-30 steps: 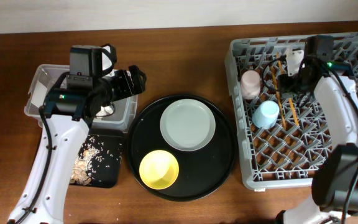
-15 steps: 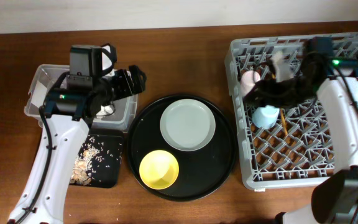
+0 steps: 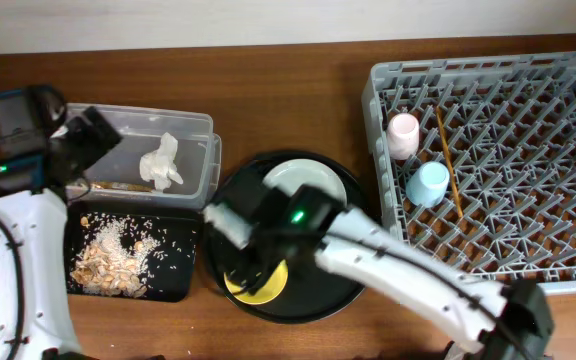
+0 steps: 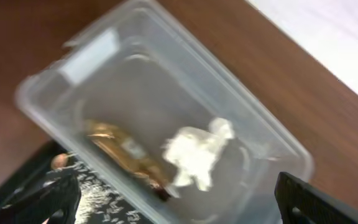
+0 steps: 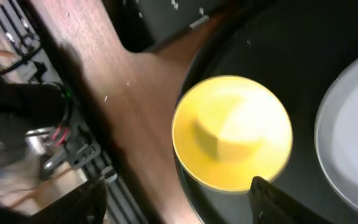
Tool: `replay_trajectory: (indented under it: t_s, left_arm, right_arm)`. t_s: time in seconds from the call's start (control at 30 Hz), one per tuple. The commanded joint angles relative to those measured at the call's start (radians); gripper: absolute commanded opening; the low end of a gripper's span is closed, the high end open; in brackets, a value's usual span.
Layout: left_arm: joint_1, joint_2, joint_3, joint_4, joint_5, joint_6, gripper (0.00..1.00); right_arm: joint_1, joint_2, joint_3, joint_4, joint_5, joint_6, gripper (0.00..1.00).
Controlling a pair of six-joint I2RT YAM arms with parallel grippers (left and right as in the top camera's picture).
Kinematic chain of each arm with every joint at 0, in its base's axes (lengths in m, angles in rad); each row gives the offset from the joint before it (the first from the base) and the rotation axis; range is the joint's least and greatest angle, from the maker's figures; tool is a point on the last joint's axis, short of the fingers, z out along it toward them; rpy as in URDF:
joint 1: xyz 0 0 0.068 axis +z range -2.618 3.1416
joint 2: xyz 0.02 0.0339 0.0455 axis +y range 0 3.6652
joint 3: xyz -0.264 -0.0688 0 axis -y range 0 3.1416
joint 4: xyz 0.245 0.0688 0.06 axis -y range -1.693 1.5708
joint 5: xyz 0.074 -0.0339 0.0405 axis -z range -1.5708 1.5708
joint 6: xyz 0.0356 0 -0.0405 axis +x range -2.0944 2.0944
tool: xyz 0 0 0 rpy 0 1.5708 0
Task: Sort waste into correct bins and load items into the dishwasher rack
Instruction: 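Grasp the yellow bowl with the right gripper and set it in the rack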
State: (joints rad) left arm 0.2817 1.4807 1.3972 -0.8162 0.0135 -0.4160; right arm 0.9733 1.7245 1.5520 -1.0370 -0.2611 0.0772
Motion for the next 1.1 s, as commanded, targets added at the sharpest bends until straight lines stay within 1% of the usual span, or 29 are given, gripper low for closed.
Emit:
replay_trajectory:
  t_s: [0.0, 0.07, 0.13, 0.3, 0.33, 0.37, 0.4, 0.57, 0.63, 0.7, 0.77, 0.83, 0.93, 1.03, 1.07]
  left_arm:
    - [0.057, -0.021, 0.002, -0.016, -0.011, -0.002, 0.99]
    - [0.060, -0.021, 0.002, -0.016, -0.011, -0.002, 0.99]
    - [0.060, -0.021, 0.002, -0.016, -0.011, -0.002, 0.99]
    - [0.060, -0.021, 0.002, -0.016, -0.011, -0.002, 0.99]
    - [0.060, -0.021, 0.002, -0.016, -0.011, -0.002, 0.99]
    - [0.060, -0.021, 0.002, -0.016, -0.011, -0.002, 0.99]
    - [0.060, -0.021, 0.002, -0.016, -0.011, -0.002, 0.99]
    - [0.060, -0.021, 0.002, -0.016, -0.011, -0.002, 0.99]
    - [0.060, -0.021, 0.002, -0.016, -0.011, -0.002, 0.99]
    - [0.060, -0.021, 0.002, -0.016, -0.011, -0.002, 0.99]
    - [0.060, -0.021, 0.002, -0.016, -0.011, -0.002, 0.99]
    - [0.060, -0.021, 0.002, -0.016, -0.011, -0.002, 0.99]
    - [0.060, -0.021, 0.002, -0.016, -0.011, -0.002, 0.99]
    - [0.060, -0.021, 0.002, -0.016, -0.011, -0.002, 0.99]
    - [0.060, -0.021, 0.002, -0.016, -0.011, -0.002, 0.99]
  right_arm:
    - [0.095, 0.077, -0.010, 0.071, 0.158, 0.063, 0.66]
    - [0.128, 0.134, -0.010, 0.102, 0.196, 0.071, 0.51]
    - [0.134, 0.198, -0.010, 0.111, 0.195, 0.071, 0.43]
    - [0.133, 0.327, -0.010, 0.110, 0.180, 0.101, 0.43]
    - [0.133, 0.336, -0.010, 0.110, 0.170, 0.101, 0.42]
    - [0.133, 0.343, -0.010, 0.110, 0.154, 0.102, 0.38]
    - [0.133, 0.343, -0.011, 0.109, 0.153, 0.117, 0.36]
    - [0.133, 0.344, -0.011, 0.079, 0.153, 0.119, 0.32]
    - [0.133, 0.344, -0.011, 0.076, 0.152, 0.120, 0.24]
    - [0.133, 0.344, -0.011, 0.072, 0.132, 0.119, 0.04]
    - [0.132, 0.338, -0.009, 0.069, 0.097, 0.116, 0.04]
    - [0.123, 0.304, 0.008, 0.052, 0.097, 0.044, 0.04]
    - [0.044, 0.175, 0.081, -0.019, 0.096, 0.023, 0.04]
    - [-0.113, 0.007, 0.137, -0.093, 0.089, -0.046, 0.04]
    - [-0.238, -0.085, 0.138, -0.092, 0.073, -0.125, 0.04]
